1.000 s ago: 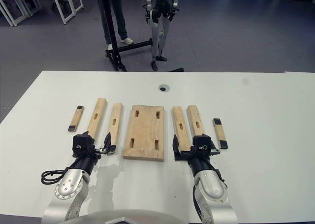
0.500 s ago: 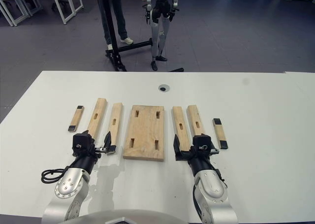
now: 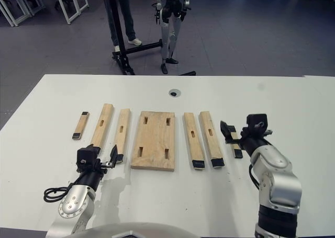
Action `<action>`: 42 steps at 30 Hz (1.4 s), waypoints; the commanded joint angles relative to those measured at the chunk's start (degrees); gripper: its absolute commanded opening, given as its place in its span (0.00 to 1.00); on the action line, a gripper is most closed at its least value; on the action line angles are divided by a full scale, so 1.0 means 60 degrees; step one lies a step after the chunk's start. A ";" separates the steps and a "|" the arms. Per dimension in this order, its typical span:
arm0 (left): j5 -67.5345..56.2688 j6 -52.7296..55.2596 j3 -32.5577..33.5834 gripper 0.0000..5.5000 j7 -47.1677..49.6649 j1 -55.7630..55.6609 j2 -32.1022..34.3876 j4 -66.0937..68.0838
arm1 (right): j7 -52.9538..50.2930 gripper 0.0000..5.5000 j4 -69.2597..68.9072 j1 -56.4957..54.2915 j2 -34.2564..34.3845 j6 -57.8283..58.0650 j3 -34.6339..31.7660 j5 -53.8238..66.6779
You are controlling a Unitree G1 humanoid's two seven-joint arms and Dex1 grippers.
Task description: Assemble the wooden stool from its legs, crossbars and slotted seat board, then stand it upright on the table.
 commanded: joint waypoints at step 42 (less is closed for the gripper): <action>-0.0937 0.0326 0.1158 0.77 -0.0182 -0.0943 -0.0302 0.0610 | -0.0211 0.23 0.4109 0.2177 0.0541 -0.3411 0.1316 -0.0516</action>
